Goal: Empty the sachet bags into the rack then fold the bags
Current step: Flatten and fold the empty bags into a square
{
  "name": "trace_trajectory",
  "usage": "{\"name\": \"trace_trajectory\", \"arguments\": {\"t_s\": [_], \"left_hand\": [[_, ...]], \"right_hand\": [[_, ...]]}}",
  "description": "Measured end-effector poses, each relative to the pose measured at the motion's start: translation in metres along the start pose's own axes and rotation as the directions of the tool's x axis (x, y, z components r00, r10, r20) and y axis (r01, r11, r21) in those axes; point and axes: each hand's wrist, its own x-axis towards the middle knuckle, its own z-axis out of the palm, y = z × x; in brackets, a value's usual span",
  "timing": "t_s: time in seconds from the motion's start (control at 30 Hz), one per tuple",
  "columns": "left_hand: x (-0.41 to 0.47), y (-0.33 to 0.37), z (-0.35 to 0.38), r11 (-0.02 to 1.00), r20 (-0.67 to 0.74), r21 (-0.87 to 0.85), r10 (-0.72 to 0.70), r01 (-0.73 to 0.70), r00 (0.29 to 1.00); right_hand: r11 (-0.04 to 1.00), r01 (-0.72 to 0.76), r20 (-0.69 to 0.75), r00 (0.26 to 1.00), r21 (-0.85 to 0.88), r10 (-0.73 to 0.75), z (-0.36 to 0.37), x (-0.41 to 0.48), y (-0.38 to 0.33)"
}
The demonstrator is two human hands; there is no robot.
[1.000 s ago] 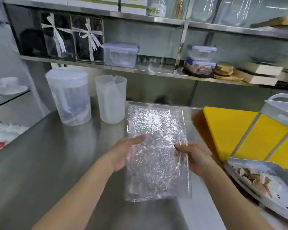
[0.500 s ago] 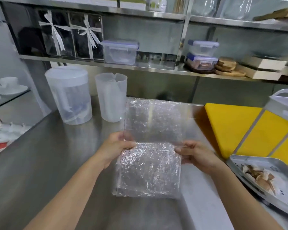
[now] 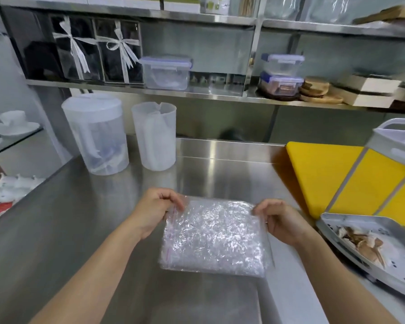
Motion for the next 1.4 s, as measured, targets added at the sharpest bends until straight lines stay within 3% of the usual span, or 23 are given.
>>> {"name": "trace_trajectory", "arguments": {"t_s": [0.1, 0.17, 0.27, 0.33, 0.4, 0.47, 0.5, 0.57, 0.67, 0.77, 0.87, 1.0, 1.13, 1.27, 1.4], "left_hand": [[0.000, 0.000, 0.003, 0.999, 0.058, -0.017, -0.047, 0.048, 0.997], [0.003, -0.001, 0.004, 0.997, 0.047, 0.013, -0.080, 0.080, 0.996], [0.007, 0.001, 0.007, 0.999, -0.081, 0.043, 0.011, -0.008, 0.997], [0.006, 0.006, 0.015, 0.999, 0.139, 0.015, 0.042, -0.045, 0.989], [0.002, 0.011, 0.033, 0.995, 0.425, 0.097, -0.008, -0.037, 0.905], [-0.002, 0.011, 0.055, 0.991, 0.570, 0.134, -0.060, -0.020, 0.819], [-0.003, 0.008, 0.066, 0.993, 0.579, 0.118, -0.055, -0.017, 0.814], [-0.002, 0.003, 0.084, 0.987, 0.495, 0.143, -0.002, -0.079, 0.869], [0.003, -0.002, 0.097, 0.991, 0.298, 0.103, 0.054, -0.088, 0.953], [0.008, 0.000, 0.100, 0.997, 0.213, -0.077, -0.010, 0.027, 0.977], [0.006, 0.004, 0.099, 0.957, 0.315, -0.245, -0.070, 0.152, 0.947], [0.005, 0.002, 0.099, 0.905, 0.396, -0.337, -0.113, 0.259, 0.911], [0.008, -0.004, 0.100, 0.937, 0.268, -0.264, -0.157, 0.229, 0.951], [0.008, -0.005, 0.097, 0.964, 0.210, -0.188, -0.146, 0.186, 0.967], [0.008, -0.003, 0.091, 0.975, 0.192, -0.129, -0.155, 0.181, 0.969]], "right_hand": [[0.999, -0.020, 0.063, 0.998, 0.047, 0.017, 0.002, -0.003, -0.004], [0.988, 0.025, 0.014, 1.000, -0.153, -0.023, 0.006, -0.006, -0.008], [0.851, 0.153, 0.054, 0.988, -0.502, -0.145, 0.015, -0.015, -0.021], [0.783, 0.217, 0.165, 0.975, -0.583, -0.147, 0.025, -0.024, -0.034], [0.710, 0.237, 0.228, 0.967, -0.663, -0.110, 0.038, -0.032, -0.048], [0.661, 0.261, 0.261, 0.960, -0.703, -0.101, 0.045, -0.037, -0.055], [0.657, 0.270, 0.259, 0.959, -0.704, -0.116, 0.047, -0.038, -0.057], [0.679, 0.265, 0.199, 0.964, -0.685, -0.176, 0.044, -0.039, -0.058], [0.780, 0.215, -0.068, 0.948, -0.587, -0.312, 0.033, -0.041, -0.056], [0.947, 0.084, -0.265, 0.949, -0.309, -0.171, 0.019, -0.044, -0.037], [1.000, -0.017, -0.154, 0.988, -0.020, 0.013, 0.006, -0.050, -0.016], [0.965, -0.061, 0.117, 0.993, 0.256, 0.032, 0.000, -0.057, -0.001], [0.970, -0.095, 0.183, 0.982, 0.225, 0.054, 0.004, -0.058, 0.003], [0.996, -0.091, -0.023, 0.996, -0.004, 0.091, 0.011, -0.055, 0.000], [0.990, -0.108, -0.097, 0.990, -0.093, 0.099, 0.009, -0.047, 0.000]]}}
